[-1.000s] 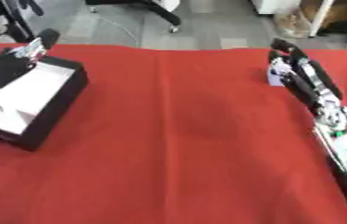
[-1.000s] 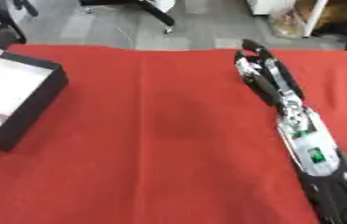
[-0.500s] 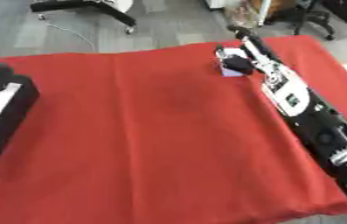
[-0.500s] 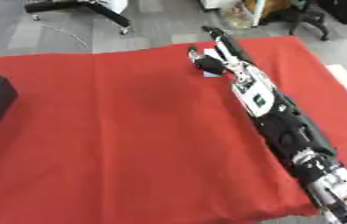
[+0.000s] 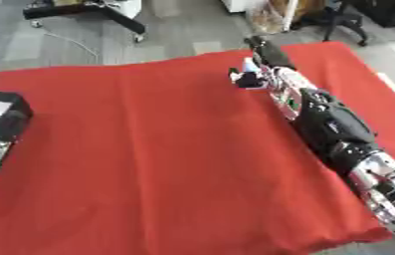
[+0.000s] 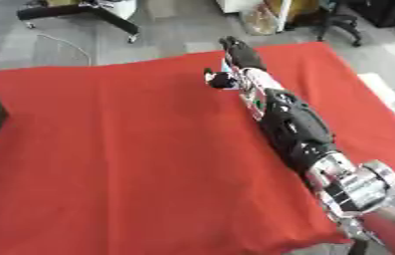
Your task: Pick up the objects with one hand, pass them to the other hand, and then place them into the box on the other side of the table.
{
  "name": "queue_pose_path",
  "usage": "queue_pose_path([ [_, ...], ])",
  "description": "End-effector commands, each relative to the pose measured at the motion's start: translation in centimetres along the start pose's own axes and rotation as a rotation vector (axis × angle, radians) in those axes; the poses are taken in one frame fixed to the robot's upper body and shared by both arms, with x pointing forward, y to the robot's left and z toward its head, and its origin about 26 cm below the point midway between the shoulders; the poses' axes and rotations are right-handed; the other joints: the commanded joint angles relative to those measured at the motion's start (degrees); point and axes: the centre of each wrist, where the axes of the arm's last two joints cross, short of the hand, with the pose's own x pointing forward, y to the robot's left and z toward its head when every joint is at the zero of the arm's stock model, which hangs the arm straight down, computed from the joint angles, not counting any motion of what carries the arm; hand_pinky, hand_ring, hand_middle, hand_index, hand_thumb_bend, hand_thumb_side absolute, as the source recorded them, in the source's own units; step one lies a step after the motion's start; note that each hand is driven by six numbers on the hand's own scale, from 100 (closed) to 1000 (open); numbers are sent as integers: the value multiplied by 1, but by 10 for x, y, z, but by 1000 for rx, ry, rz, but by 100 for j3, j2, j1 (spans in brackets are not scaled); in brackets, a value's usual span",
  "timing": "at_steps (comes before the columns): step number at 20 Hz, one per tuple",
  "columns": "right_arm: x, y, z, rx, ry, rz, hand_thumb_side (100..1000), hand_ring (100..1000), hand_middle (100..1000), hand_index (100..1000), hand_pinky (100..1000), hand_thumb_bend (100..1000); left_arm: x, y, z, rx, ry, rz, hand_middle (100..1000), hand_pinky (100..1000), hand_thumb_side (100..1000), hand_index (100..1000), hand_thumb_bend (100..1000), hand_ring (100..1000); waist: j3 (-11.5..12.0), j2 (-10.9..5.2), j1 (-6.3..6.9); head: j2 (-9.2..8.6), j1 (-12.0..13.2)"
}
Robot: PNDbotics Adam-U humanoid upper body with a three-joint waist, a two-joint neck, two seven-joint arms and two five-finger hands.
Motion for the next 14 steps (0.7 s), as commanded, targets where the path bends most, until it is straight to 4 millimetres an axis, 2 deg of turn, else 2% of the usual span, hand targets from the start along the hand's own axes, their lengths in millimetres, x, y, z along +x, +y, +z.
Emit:
queue_pose_path([
  [1,-7,-17,-9,-84,62,35,508,1000,997,1000,931,202,5,-3,-3,-18,-25,3,787,692,620,874,805,858,31,55,18,-137,-56],
  [9,-23,-1,-6,-47,203,11,595,978,971,999,906,100,4,-5,-3,-32,-23,-4,786,691,624,875,803,856,67,141,-3,-219,-57],
  [14,-28,11,-1,17,237,-29,630,925,948,986,859,100,3,-7,-3,-40,-18,-1,786,690,625,875,802,856,54,138,12,-222,-42],
])
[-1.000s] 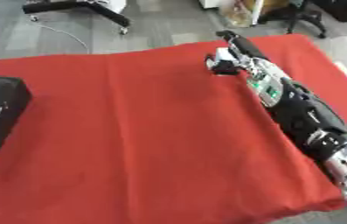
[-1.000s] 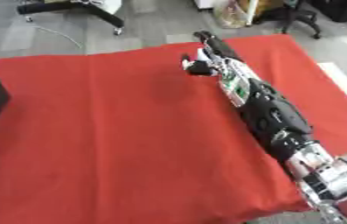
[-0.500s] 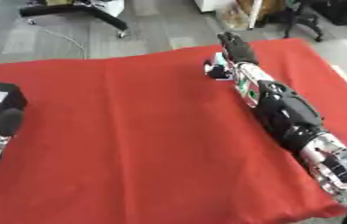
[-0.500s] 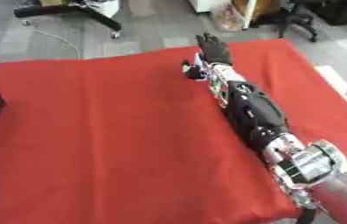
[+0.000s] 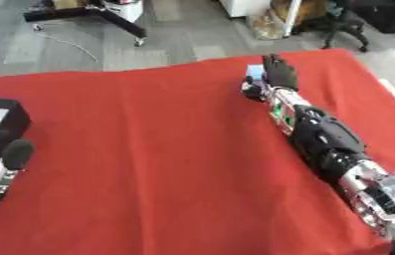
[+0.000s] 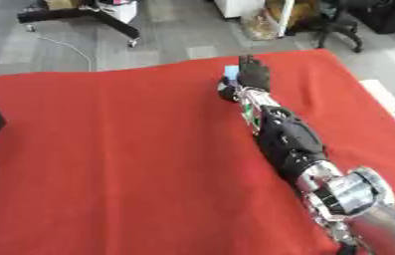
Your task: Pick up the objects with one hand, pass them to the other hand, and then place them into the box on the other side of the table.
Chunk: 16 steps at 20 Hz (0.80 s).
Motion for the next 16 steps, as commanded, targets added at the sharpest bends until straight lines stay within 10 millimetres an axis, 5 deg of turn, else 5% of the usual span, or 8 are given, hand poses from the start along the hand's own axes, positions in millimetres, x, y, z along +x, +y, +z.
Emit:
queue_pose_path([
  [1,-11,-8,-5,7,26,-21,604,847,900,952,798,100,5,0,-3,-5,-21,0,785,690,627,875,799,854,-20,21,16,-66,9],
  [6,-40,-13,-4,-2,25,-62,339,671,741,793,640,100,5,-1,-3,-8,-19,3,782,689,628,875,794,849,-31,6,21,-70,9],
  [8,-42,-16,-3,-46,25,-92,106,592,635,699,554,100,4,-1,-3,-8,-17,5,780,688,628,874,792,846,-33,0,23,-63,22],
  [16,-10,-37,15,-280,-96,-379,103,451,426,493,405,100,-11,-8,3,-5,48,3,772,682,613,868,765,841,-105,-39,3,15,276],
])
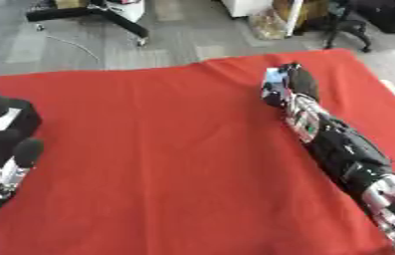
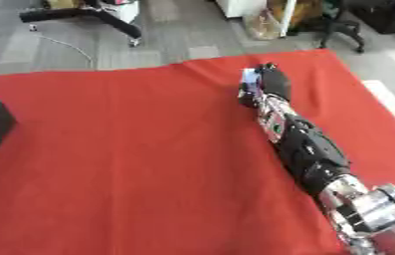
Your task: Pick up the objects with one hand, pass them to the other hand, and then place them into the box on the other side of the table.
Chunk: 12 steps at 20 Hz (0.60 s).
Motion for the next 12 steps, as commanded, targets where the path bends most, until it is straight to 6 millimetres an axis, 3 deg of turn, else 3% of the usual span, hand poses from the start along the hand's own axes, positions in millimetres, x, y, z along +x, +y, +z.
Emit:
queue_pose_path([
  [1,31,-29,-2,-101,-104,-166,127,445,417,485,397,100,-5,-5,1,1,18,6,772,681,611,867,757,841,-34,-44,-1,17,124],
  [9,114,-63,51,-98,-355,-519,288,433,403,473,385,100,-33,-21,9,-52,107,4,774,678,578,866,708,847,-145,-114,-9,84,244],
  [12,142,-71,78,-22,-439,-658,405,432,403,473,386,100,-42,-26,10,-72,130,-20,779,681,556,865,687,856,-191,-148,-28,90,315],
])
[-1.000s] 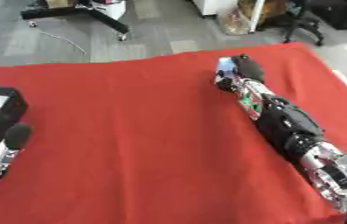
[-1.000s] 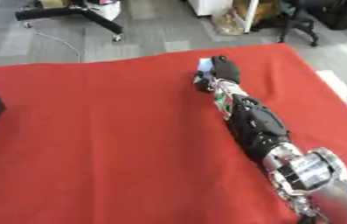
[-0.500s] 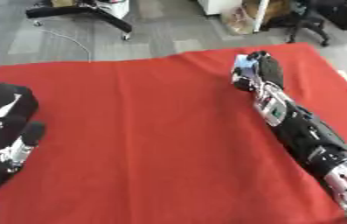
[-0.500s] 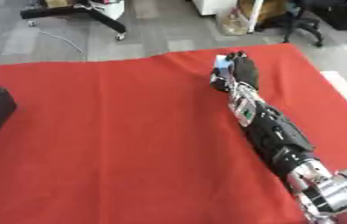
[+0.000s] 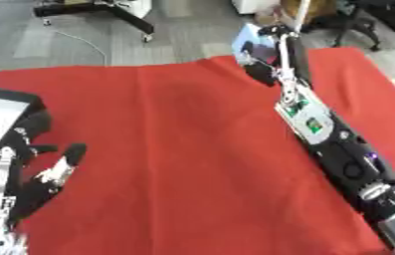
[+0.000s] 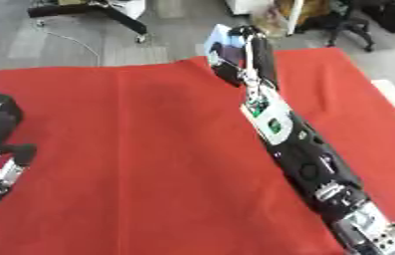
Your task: Pick up the objects with one hand, pass them to the other hand, and then place them into the box on the other side of the table.
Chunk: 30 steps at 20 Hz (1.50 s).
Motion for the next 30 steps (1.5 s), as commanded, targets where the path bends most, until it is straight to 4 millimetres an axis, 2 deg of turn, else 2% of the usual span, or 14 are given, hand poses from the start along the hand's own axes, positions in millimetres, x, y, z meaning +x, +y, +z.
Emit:
queue_pose_path([
  [1,48,3,12,68,-96,-189,451,432,403,473,387,100,-3,-5,-4,-16,-7,-27,784,685,541,866,679,865,-32,-149,-34,2,99],
  [5,91,30,47,272,-110,-492,478,434,405,475,394,100,-4,-13,-14,-29,-48,-122,796,700,515,874,705,882,-79,-171,-54,-21,192],
  [9,115,44,71,408,-125,-646,487,434,405,476,397,100,6,-30,-27,-82,-138,-178,802,684,534,878,749,888,-125,-195,-87,-31,244],
  [15,126,51,83,483,-122,-716,491,435,406,476,399,100,32,-56,-43,-99,-262,-20,789,667,542,861,763,874,-221,-216,-149,-97,290],
  [21,128,54,87,523,-123,-731,491,437,407,478,400,100,49,-67,-47,-21,-305,129,776,658,542,844,758,860,-258,-200,-151,-101,274],
  [24,129,55,89,539,-125,-735,492,437,407,478,400,100,53,-71,-48,7,-306,163,761,651,527,825,705,848,-274,-199,-151,-105,275],
  [28,129,56,90,556,-123,-740,496,438,408,479,401,100,55,-75,-47,-4,-312,184,714,640,476,780,519,815,-290,-198,-149,-98,286],
  [30,130,56,90,561,-125,-744,499,440,409,481,404,100,55,-77,-46,-15,-311,190,677,629,417,753,409,788,-294,-198,-146,-93,285],
])
